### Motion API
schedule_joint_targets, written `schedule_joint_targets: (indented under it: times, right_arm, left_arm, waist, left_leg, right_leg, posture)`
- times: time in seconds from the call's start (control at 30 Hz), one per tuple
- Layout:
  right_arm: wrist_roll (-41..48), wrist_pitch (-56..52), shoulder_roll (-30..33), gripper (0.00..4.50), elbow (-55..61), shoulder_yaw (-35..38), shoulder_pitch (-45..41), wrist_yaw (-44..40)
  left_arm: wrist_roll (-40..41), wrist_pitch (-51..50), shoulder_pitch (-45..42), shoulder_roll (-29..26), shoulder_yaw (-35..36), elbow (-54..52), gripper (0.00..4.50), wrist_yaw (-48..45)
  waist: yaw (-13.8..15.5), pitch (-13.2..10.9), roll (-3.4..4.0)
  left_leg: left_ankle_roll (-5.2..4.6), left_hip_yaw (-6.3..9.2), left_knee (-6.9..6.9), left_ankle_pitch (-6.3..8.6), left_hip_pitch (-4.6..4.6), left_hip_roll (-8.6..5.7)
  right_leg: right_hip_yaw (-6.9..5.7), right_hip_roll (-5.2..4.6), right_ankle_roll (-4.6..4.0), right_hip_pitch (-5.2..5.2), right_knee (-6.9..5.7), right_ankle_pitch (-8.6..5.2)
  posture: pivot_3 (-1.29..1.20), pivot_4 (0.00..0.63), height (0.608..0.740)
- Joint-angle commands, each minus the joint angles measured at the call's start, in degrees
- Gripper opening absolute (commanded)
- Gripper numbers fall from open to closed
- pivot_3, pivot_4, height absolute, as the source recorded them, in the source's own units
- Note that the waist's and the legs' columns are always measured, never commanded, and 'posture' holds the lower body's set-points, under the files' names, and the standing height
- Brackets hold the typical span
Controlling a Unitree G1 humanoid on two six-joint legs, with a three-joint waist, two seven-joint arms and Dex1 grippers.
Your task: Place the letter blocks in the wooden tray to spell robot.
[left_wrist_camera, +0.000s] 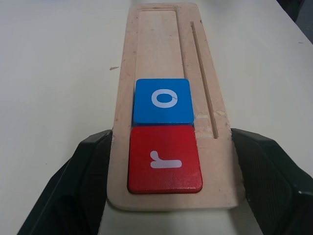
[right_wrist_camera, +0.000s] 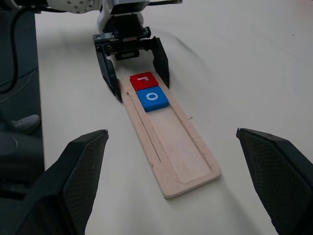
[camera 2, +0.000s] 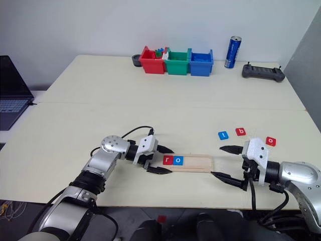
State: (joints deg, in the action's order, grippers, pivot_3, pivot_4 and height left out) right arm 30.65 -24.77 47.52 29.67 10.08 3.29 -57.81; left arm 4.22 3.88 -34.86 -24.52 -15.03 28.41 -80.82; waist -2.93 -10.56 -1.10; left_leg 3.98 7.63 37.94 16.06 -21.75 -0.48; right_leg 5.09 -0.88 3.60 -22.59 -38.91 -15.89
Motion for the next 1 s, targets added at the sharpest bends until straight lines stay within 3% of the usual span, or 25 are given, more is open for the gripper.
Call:
schedule_joint_targets:
  times: [0.03,0.57,0.67,1.0]
  right_arm:
    - [0.61,1.81,0.27,4.50,1.73,0.65,-0.61,-0.78]
    - [2.72,1.31,0.54,4.50,5.06,1.05,-2.24,-0.24]
    - [2.59,1.11,0.50,4.50,4.84,0.81,-2.61,0.11]
    - [1.54,1.39,0.54,4.50,3.85,0.69,-2.43,0.53]
  left_arm:
    - [0.54,0.16,-0.73,-0.49,-0.02,-1.37,3.39,-0.04]
    - [0.69,0.68,-0.74,-0.30,-0.30,-0.97,3.39,-0.21]
    - [0.85,0.55,-0.88,-0.19,-0.21,-0.63,4.42,-0.22]
    - [2.36,-1.80,-1.65,-1.82,1.38,-1.90,4.48,-1.10]
  waist:
    - [0.01,0.00,0.00]
    - [0.07,0.00,0.00]
    - [0.07,0.00,0.00]
    - [0.03,0.00,0.00]
  left_leg:
    - [0.00,0.00,0.00,0.00,-0.01,0.00]
    - [0.00,0.02,0.00,0.00,-0.01,0.00]
    - [0.00,0.01,0.00,0.00,-0.01,-0.01]
    - [0.00,0.01,0.00,0.00,0.00,0.00]
  right_leg:
    - [0.00,0.00,0.00,0.00,0.00,0.00]
    - [-0.01,0.00,0.00,0.00,0.00,0.00]
    - [0.00,-0.01,0.00,0.00,0.00,0.00]
    - [-0.01,0.00,0.00,0.01,0.00,0.00]
  posture:
    - [0.00,0.150,0.740]
    - [0.00,0.150,0.740]
    - [0.00,0.150,0.740]
    - [0.00,0.150,0.740]
